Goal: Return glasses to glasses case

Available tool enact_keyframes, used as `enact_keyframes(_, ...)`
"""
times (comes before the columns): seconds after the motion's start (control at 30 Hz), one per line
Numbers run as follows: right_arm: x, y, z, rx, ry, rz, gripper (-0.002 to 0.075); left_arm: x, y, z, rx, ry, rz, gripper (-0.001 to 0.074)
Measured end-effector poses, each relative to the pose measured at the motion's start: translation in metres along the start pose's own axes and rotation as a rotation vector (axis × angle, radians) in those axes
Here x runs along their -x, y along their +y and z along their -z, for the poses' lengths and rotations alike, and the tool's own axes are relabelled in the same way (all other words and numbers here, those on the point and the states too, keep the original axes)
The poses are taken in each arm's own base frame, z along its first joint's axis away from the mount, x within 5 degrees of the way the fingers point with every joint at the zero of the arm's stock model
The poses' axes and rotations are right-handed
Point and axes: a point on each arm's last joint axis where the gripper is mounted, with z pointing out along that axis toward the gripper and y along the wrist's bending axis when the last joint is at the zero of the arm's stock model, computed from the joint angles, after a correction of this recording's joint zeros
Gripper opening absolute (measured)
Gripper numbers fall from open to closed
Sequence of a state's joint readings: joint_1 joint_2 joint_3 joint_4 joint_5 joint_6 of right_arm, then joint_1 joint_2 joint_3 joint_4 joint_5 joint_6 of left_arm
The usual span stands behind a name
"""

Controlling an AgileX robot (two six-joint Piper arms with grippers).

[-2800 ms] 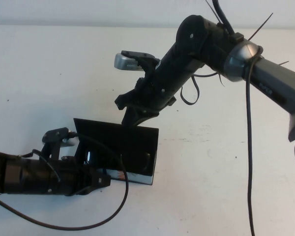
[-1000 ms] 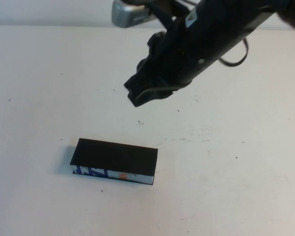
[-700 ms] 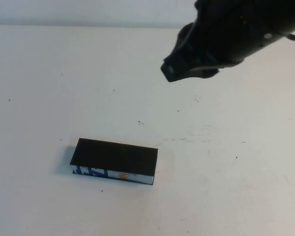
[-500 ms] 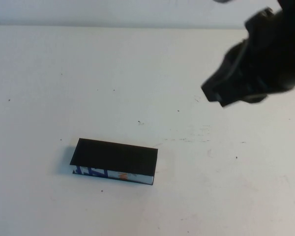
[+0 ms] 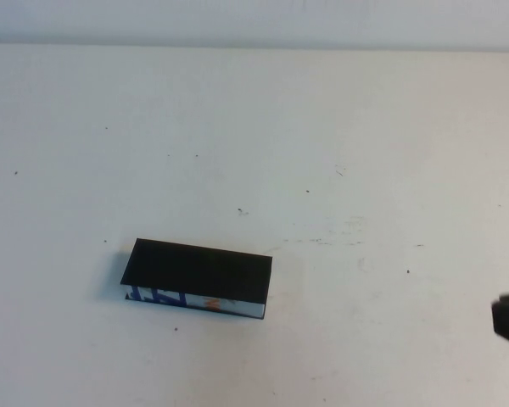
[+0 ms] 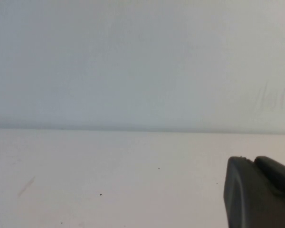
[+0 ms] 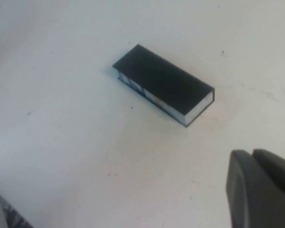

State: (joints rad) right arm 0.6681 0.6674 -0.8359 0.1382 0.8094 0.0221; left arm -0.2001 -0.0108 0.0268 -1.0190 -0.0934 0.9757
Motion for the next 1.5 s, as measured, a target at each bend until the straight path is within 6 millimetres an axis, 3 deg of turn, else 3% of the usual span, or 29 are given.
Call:
enact_keyframes(0.17, -0.043, -0.010, 0.003, -0.031, 0.015, 0.019, -0.0011, 0.000, 0.000, 0.000, 0.000, 0.000, 0.000, -0.0004)
enact_keyframes(0.43, -0.076, -0.033, -0.022, -0.172, 0.010, 0.092, -0.0011, 0.000, 0.000, 0.000, 0.002, -0.001, 0.002, -0.0004)
enact_keyframes(0.6, -0.097, -0.066, -0.031, -0.397, -0.159, -0.027, -0.0011, 0.000, 0.000, 0.000, 0.002, -0.001, 0.002, -0.0004)
enact_keyframes(0.77, -0.122, -0.087, -0.020, -0.630, -0.395, -0.196, -0.0011, 0.000, 0.000, 0.000, 0.004, -0.002, 0.002, -0.0004)
enact_keyframes(0.9, -0.142, -0.087, -0.013, -0.714, -0.545, -0.203, -0.0011, 0.000, 0.001, 0.000, 0.007, -0.004, 0.002, -0.0004)
enact_keyframes(1.1, -0.170, -0.085, -0.018, -0.724, -0.638, -0.173, -0.0011, 0.000, 0.001, 0.000, 0.007, -0.004, 0.002, -0.0004)
enact_keyframes(1.5, -0.190, -0.084, -0.030, -0.673, -0.410, -0.243, -0.0011, 0.000, 0.001, 0.000, 0.007, -0.005, 0.002, -0.0004)
